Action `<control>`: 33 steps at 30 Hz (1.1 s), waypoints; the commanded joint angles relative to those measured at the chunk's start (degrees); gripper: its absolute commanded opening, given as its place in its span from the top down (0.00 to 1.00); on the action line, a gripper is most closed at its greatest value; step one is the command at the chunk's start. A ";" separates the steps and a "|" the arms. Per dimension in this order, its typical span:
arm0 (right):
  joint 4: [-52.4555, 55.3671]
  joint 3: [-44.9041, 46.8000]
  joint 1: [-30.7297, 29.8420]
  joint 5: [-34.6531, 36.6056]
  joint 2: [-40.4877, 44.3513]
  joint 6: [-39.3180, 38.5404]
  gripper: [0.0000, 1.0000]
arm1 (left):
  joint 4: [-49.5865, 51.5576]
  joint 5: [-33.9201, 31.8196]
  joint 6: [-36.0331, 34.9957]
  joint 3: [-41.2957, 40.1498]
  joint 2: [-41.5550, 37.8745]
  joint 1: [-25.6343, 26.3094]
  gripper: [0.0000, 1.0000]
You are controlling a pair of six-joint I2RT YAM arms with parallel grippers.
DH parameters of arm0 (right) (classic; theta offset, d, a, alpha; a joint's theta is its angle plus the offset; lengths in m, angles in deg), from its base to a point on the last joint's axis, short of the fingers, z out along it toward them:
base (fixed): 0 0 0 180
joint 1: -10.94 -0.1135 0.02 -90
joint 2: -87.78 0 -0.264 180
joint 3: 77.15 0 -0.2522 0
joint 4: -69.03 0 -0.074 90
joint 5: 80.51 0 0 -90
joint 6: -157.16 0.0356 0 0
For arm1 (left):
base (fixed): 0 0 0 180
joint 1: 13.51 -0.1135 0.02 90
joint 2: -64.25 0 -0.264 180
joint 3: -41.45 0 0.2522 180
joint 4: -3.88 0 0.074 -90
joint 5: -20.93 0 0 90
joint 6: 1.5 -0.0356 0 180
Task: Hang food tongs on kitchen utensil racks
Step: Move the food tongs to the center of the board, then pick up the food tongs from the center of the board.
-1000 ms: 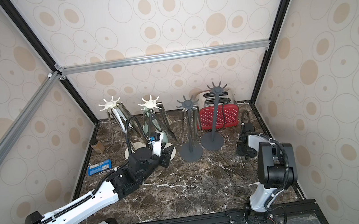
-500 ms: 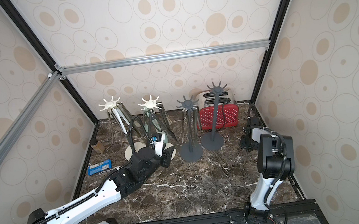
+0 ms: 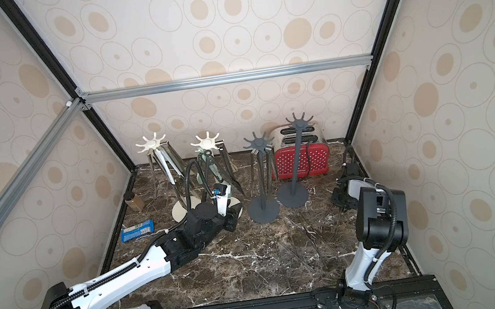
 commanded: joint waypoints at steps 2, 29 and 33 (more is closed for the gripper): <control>4.96 3.76 0.14 -1.75 1.53 0.82 0.76 | -1.01 -0.11 -0.63 0.19 -1.56 -0.54 0.55; 8.12 2.49 0.11 -4.02 10.61 0.02 1.00 | -0.92 1.10 0.60 -0.64 -2.90 -0.67 0.55; 9.67 2.05 -0.04 -9.43 19.90 -0.70 1.00 | -0.62 0.95 0.59 -0.82 -3.71 -0.64 0.55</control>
